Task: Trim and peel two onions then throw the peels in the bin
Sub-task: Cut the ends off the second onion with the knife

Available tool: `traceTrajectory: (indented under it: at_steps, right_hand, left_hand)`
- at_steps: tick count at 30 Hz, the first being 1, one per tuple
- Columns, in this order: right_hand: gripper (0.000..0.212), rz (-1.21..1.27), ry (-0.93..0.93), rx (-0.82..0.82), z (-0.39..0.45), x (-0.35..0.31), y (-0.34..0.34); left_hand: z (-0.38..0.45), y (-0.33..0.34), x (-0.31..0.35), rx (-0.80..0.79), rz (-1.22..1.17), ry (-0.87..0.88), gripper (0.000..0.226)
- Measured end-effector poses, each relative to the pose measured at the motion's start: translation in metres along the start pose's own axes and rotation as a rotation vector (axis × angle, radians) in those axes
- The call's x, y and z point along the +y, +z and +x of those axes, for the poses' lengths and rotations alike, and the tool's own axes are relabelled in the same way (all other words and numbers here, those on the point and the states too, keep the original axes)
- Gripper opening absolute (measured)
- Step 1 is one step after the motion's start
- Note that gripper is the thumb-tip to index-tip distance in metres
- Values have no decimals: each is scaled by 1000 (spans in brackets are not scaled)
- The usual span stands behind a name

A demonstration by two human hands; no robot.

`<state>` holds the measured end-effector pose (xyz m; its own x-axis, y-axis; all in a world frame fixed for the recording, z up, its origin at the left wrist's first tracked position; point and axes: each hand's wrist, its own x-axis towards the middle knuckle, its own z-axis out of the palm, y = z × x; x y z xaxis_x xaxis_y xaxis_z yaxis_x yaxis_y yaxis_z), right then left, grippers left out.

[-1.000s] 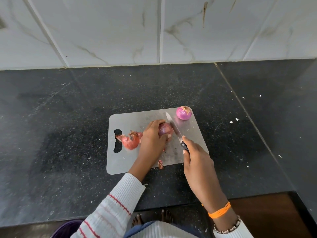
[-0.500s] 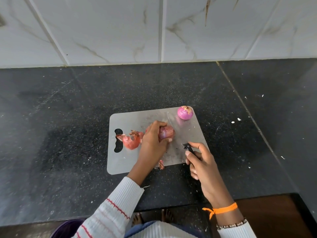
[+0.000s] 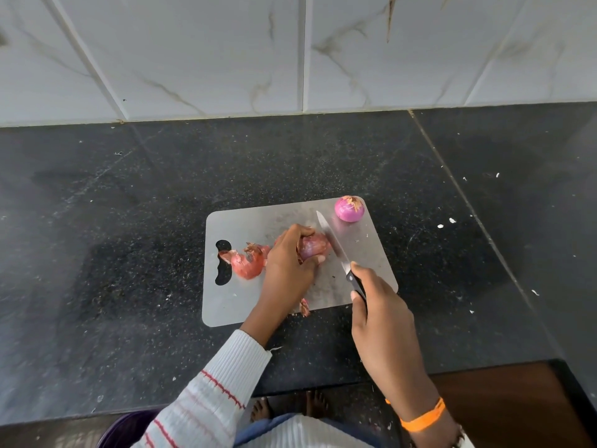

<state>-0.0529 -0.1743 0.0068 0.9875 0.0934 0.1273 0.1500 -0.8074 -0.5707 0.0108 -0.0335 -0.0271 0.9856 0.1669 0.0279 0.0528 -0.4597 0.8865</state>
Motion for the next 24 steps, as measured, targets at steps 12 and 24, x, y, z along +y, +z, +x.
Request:
traceTrajectory:
  at_steps: [12,24]
  right_hand:
    - [52,-124,50,-139,4,-18,-7]
    - [56,-271,46,-256,19,-37,-12]
  left_hand:
    - [3,2,4,7,44,25,34]
    - [15,-1,5,-17,120,-31,35]
